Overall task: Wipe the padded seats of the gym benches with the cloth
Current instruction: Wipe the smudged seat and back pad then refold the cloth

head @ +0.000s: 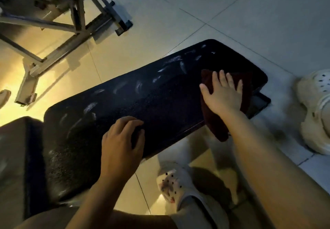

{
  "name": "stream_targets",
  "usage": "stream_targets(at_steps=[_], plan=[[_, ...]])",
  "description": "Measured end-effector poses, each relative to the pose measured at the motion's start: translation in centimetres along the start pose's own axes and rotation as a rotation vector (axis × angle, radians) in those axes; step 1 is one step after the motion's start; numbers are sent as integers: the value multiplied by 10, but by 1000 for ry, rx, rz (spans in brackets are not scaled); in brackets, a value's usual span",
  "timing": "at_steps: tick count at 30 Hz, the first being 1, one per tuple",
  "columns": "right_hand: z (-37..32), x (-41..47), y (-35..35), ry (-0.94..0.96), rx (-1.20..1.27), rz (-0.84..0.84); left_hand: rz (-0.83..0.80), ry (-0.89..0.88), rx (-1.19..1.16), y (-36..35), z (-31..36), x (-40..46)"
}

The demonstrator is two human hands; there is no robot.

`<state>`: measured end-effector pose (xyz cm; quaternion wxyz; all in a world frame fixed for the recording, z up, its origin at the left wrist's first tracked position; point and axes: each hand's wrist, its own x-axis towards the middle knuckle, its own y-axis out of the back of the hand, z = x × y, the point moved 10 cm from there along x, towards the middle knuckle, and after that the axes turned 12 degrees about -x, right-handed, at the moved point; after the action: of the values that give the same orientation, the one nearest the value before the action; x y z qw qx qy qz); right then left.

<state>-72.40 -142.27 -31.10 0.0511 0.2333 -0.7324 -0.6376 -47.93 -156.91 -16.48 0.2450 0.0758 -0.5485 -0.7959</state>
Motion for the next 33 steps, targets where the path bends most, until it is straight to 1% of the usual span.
stream_targets(at_steps=[6, 8, 11, 12, 14, 16, 18, 19, 21, 24, 28, 31, 33], plan=[[-76, -48, 9, 209, 26, 39, 123, 69, 69, 43, -30, -53], [-93, -60, 13, 236, 41, 77, 150, 97, 77, 53, -38, -68], [-86, -57, 25, 200, 173, 101, 179, 106, 86, 72, -49, -91], [-79, -55, 26, 198, 181, 100, 195, 108, 81, 81, -56, -100], [-63, -49, 24, 203, 82, 98, 249, 126, 50, 102, -72, -118], [-42, -42, 17, 132, 1, 53, 288, 155, 32, 121, -88, -131], [-32, -39, 11, 92, 7, -20, 267, 205, 36, 122, -101, -136], [-32, -42, 10, 94, 20, -39, 248, 239, 13, 117, -106, -138], [-42, -50, 14, 129, 63, 0, 228, 319, -108, 104, -112, -140], [-60, -72, 21, 190, 155, 65, 268, 426, -281, 93, -116, -141], [-101, -105, 31, 288, 190, 76, 331, 447, -356, 98, -114, -143], [-160, -146, 33, 457, 189, 78, 314, 416, -392, 98, -107, -143], [-209, -186, 29, 598, 193, 37, 302, 391, -396, 98, -103, -141]])
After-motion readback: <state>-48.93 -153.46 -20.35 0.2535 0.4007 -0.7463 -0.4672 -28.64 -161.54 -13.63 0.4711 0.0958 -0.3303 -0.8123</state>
